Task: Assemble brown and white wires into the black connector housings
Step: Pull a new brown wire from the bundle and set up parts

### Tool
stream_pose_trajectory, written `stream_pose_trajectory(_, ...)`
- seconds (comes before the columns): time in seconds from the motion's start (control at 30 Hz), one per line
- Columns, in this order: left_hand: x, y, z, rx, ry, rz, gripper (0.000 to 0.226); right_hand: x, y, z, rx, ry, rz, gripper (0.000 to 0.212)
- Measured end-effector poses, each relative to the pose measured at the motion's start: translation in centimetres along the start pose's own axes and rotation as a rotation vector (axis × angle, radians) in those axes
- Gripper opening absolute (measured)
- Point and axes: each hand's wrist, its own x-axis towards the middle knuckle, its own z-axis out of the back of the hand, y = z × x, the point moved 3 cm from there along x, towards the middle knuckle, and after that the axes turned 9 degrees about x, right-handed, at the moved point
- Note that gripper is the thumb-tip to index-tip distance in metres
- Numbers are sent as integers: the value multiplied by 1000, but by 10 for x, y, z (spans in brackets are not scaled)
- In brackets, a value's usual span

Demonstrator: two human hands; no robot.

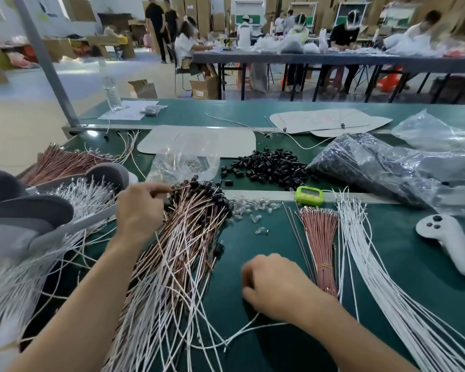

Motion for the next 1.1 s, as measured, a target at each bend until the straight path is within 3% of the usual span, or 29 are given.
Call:
stream_pose_trajectory(0.07,3,1,1,-356,61,271,20,-18,-16,4,-35,23,93,10)
stream_pose_trajectory(0.13,10,2,5,-403,53,337,22,-32,-28,9,-75,54,164,10)
stream_pose_trajectory(0.33,0,-21,13,273,-68,-197,20,-57,-62,22,-118,69,233,11)
stream_pose_trajectory(0.43,-20,-18,3,421,-99,-445,25,-59,-77,29,-118,65,233,21)
stream_pose_trajectory(0.57,-19,15,7,432,-179,-434,24,-61,-86,29,-187,115,225,32)
stream_pose_trajectory(0.7,-27,25,10,487,-240,-489,19,-59,-82,40,-153,175,66,37)
stream_pose_trajectory(0.77,-31,24,10,446,-217,-487,21,-54,-71,41,-58,89,-7,34)
stream_pose_trajectory(0.87,-35,17,5,183,-119,-304,27,-40,-47,37,86,-235,-25,14)
stream_pose_trajectory(0.97,-47,2,-4,14,-78,-186,34,-18,-48,40,23,-478,-183,11)
stream_pose_trajectory(1.03,-55,-2,-9,42,-46,-110,33,-5,-62,43,-6,-502,-337,10)
stream_pose_trajectory(1.1,-61,-4,-12,230,-7,-81,28,3,-72,45,-34,-456,-420,16)
